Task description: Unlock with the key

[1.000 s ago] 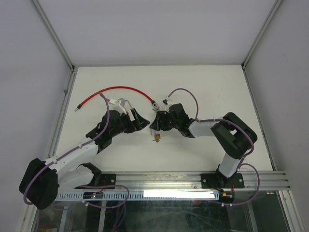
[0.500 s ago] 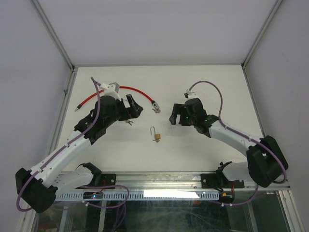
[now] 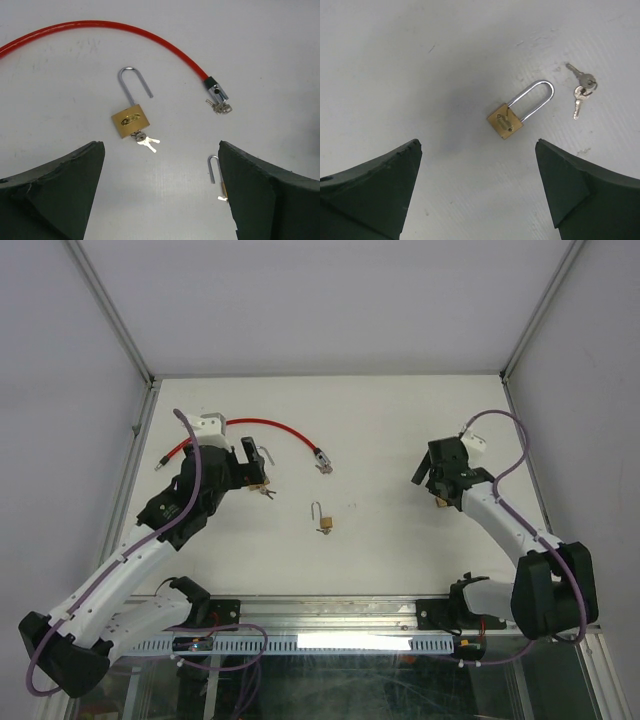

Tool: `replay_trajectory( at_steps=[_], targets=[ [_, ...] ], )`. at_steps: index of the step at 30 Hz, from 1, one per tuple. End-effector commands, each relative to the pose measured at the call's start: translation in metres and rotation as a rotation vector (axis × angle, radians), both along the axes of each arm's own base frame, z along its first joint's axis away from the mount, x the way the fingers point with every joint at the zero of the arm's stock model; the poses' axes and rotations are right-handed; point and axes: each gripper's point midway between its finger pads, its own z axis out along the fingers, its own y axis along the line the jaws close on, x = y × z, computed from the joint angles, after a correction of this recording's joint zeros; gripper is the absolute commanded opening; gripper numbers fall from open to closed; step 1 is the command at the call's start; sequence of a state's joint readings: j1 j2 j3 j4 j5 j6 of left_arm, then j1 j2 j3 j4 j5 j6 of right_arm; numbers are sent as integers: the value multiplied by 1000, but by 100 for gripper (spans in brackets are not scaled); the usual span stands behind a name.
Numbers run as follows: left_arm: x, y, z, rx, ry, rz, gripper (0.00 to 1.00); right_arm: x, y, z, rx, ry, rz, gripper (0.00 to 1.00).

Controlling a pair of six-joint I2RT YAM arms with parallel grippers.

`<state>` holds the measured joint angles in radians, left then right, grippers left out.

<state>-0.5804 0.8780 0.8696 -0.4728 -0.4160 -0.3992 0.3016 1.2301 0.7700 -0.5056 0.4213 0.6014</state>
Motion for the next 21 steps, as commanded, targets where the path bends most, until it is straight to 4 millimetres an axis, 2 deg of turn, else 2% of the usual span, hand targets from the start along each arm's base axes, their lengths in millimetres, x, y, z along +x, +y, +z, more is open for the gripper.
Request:
replay_trajectory(
  at_steps=[1, 11, 17, 21],
  targets=[
    [3, 18, 0, 66, -30, 57, 99, 12, -27, 8, 5, -31, -196, 99],
    [3, 31, 2, -6, -33, 74, 99, 22, -49, -29, 33, 68, -357, 86],
    [3, 36, 4, -25, -40, 83, 99, 29, -40, -50, 69, 126, -344, 78],
    [3, 38, 3, -33, -35, 87, 99, 23, -33, -60, 87, 167, -309, 65]
  ],
)
